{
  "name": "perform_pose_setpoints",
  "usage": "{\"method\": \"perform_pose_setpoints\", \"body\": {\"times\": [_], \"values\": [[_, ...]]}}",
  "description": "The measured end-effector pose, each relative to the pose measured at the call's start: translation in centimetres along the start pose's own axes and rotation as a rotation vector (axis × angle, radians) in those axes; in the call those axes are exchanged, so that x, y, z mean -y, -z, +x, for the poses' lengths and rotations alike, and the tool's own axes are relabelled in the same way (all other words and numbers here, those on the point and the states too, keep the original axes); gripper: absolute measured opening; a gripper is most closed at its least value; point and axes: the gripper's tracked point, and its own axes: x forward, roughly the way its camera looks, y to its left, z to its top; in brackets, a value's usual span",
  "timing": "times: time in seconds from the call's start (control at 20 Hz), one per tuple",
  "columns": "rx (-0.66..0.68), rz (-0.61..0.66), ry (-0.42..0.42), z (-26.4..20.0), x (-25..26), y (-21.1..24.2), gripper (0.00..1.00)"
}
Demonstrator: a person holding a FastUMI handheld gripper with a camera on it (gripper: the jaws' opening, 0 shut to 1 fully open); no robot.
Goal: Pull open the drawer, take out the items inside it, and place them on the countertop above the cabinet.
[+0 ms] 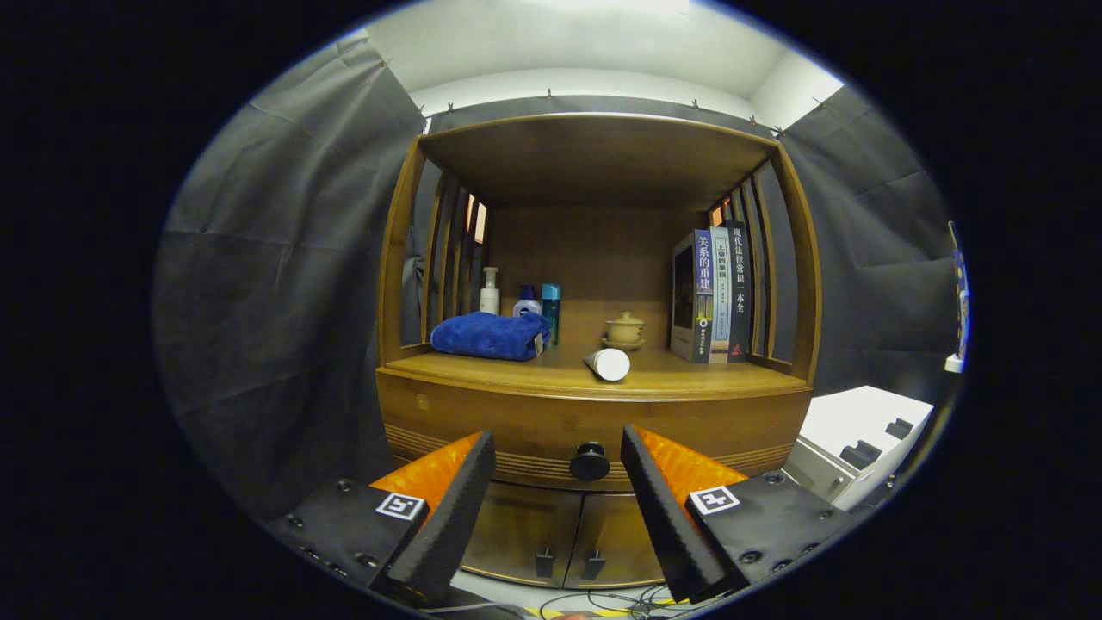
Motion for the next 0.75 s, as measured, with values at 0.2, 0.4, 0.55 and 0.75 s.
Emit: {"method": "perform_pose_setpoints", "body": {"times": [0.2,0.4,0.55,0.75], "values": [[-0.004,-0.002,-0.003,-0.05,-0.06,-0.03,0.96],[-0.001,-0.007,-0.004,-0.11,-0.15,-0.1,0.96],[0.0,-0.006,-0.004,-0.12,-0.08,-0.08,0.96],[0.001,-0.007,-0.005,-0.08,-0.05,-0.1,0.96]]}}
